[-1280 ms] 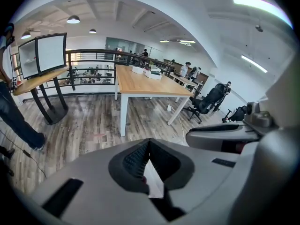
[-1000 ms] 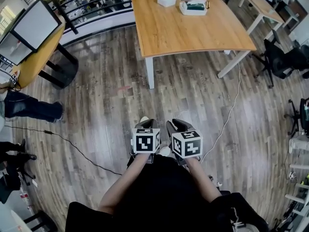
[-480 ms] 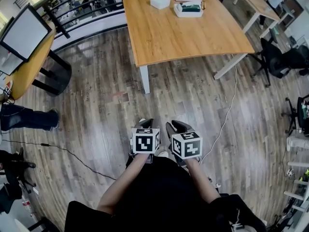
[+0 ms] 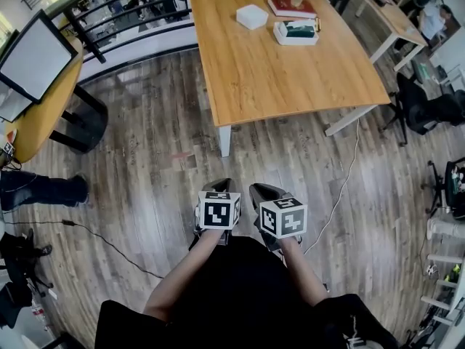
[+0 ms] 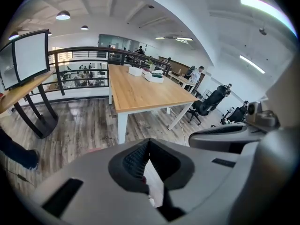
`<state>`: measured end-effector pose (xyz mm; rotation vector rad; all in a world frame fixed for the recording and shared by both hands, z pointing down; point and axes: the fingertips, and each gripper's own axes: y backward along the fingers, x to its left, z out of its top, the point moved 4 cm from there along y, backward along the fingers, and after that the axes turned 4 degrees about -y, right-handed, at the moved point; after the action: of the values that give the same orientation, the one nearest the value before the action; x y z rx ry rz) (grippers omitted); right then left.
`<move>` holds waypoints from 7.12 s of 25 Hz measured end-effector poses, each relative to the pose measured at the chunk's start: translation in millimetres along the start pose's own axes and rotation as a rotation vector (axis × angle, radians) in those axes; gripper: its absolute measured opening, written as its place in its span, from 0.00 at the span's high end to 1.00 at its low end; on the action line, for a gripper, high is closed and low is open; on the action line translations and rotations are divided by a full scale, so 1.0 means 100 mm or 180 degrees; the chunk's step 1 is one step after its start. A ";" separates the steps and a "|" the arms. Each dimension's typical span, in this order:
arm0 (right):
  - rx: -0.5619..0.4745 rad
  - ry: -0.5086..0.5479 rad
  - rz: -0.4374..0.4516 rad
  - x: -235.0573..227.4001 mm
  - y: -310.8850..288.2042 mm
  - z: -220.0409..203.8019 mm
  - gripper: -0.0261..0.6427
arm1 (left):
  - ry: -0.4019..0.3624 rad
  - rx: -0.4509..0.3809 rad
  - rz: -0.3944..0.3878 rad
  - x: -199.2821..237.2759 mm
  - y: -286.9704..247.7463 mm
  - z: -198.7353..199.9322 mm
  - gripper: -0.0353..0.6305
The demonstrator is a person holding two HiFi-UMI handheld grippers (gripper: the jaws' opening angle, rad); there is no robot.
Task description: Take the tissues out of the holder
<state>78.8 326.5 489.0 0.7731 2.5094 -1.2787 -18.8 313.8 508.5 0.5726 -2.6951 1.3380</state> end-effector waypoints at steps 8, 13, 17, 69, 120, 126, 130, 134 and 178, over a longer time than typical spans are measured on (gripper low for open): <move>0.0004 0.0015 -0.0107 0.07 -0.35 0.48 0.94 | -0.0036 -0.0009 -0.0065 0.39 -0.14 0.46 0.95; 0.0035 -0.0007 -0.0135 0.12 -0.54 0.67 0.94 | -0.0071 0.0045 -0.0136 0.58 -0.23 0.61 0.95; 0.0087 -0.0026 -0.0154 0.14 -0.69 0.78 0.94 | -0.0100 0.0090 -0.0182 0.71 -0.33 0.72 0.95; -0.0018 -0.0076 -0.0076 -1.38 -1.07 2.18 0.94 | -0.0176 0.0284 -0.0231 0.34 -1.75 2.12 0.95; -0.0038 0.2210 -0.0091 -3.51 -1.81 4.70 0.52 | 0.0217 0.0231 -0.0284 0.47 -3.39 3.66 0.95; 0.0161 0.2581 -0.0213 -3.78 -2.06 5.08 0.52 | 0.0299 0.0266 -0.0274 0.60 -3.47 3.70 0.95; 0.0360 0.2822 -0.0251 -3.94 -2.22 5.26 0.49 | 0.0367 0.0280 -0.0261 0.68 -3.49 3.69 0.95; 0.0630 0.3137 -0.0276 -4.05 -2.35 5.41 0.45 | 0.0432 0.0275 -0.0263 0.74 -3.52 3.71 0.95; 0.2280 0.4380 -0.0338 -4.67 -3.16 5.56 0.49 | 0.0710 0.0547 -0.0125 0.85 -3.80 3.71 0.95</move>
<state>274.9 -436.6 568.3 2.3558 2.8596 -2.2292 75.6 -209.8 586.4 0.4565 -2.3980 1.5330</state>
